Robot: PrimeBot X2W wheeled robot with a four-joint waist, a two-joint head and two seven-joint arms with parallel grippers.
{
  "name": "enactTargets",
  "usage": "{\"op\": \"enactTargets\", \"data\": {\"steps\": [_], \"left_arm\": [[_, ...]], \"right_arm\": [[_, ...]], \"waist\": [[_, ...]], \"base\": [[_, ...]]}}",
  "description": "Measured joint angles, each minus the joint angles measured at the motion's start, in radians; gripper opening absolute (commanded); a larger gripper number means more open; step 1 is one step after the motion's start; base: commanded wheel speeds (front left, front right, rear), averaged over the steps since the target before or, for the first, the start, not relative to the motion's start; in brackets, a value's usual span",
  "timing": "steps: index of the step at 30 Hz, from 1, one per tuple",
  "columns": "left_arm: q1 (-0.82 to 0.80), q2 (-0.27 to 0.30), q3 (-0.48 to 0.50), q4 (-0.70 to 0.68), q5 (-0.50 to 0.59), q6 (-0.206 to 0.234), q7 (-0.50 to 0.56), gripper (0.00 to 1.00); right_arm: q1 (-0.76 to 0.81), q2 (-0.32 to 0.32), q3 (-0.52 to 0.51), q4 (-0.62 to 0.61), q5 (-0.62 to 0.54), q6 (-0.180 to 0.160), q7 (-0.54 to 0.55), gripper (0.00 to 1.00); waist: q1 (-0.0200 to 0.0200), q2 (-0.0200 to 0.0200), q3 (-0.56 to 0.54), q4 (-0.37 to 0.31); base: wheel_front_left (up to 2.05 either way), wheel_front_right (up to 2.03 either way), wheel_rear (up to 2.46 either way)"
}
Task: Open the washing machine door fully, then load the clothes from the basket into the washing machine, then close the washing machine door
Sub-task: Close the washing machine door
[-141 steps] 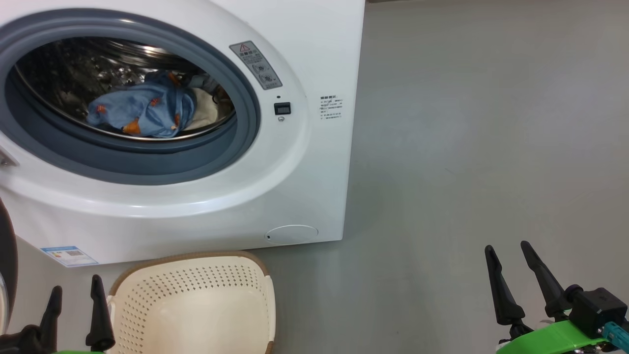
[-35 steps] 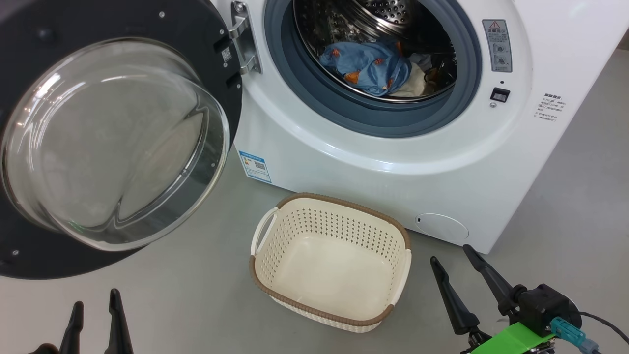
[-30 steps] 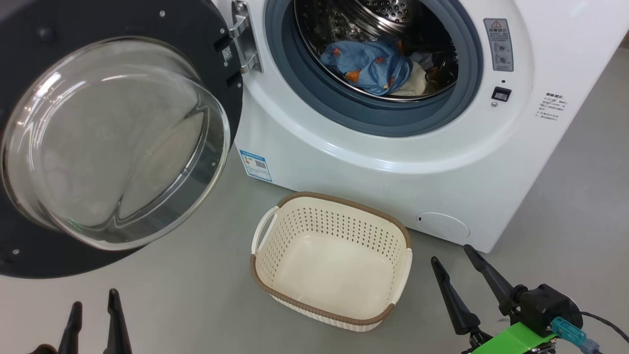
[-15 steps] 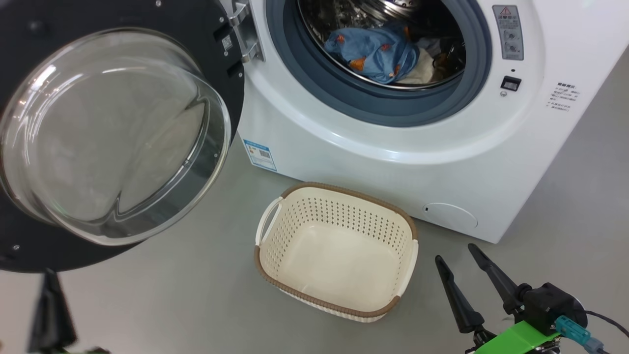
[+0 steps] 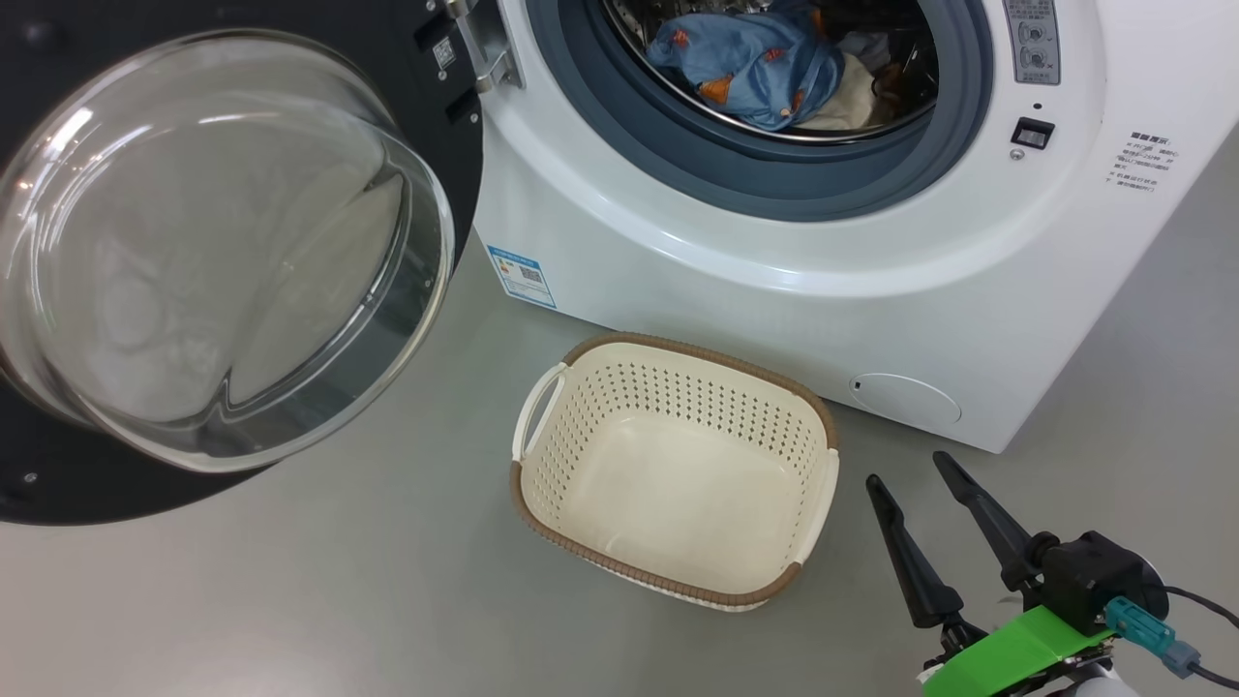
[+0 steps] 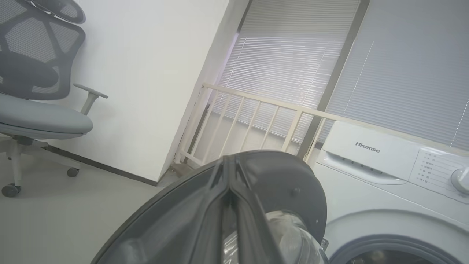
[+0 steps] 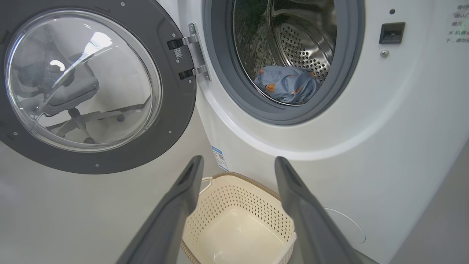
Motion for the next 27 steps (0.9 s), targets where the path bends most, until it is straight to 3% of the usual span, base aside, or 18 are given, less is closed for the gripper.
{"op": "enactTargets", "data": {"steps": [6, 11, 18, 27], "left_arm": [[-0.105, 0.161, 0.059, 0.091, -0.165, 0.0, 0.002, 0.0], [-0.284, 0.284, 0.074, 0.337, -0.32, 0.0, 0.089, 0.0], [-0.49, 0.416, -0.019, 0.683, -0.415, 0.001, 0.348, 0.0], [-0.637, 0.524, -0.113, 0.935, -0.473, 0.001, 0.67, 0.0]], "right_arm": [[0.0, 0.001, -0.016, -0.004, -0.002, 0.0, 0.0, 1.0], [0.0, 0.0, -0.039, -0.012, -0.004, 0.0, 0.0, 1.0], [0.0, -0.003, -0.042, -0.024, -0.012, 0.0, 0.0, 1.0], [-0.006, -0.007, -0.031, -0.029, -0.015, 0.0, 0.0, 1.0]], "waist": [[0.0, 0.0, 0.01, -0.001], [0.0, 0.0, 0.024, -0.005], [0.0, 0.0, 0.04, -0.023], [0.0, 0.0, 0.071, -0.049]], "base": [[0.0, 0.0, 0.0], [0.0, 0.0, 0.0], [0.0, 0.0, 0.0], [0.0, 0.0, 0.0]]}}
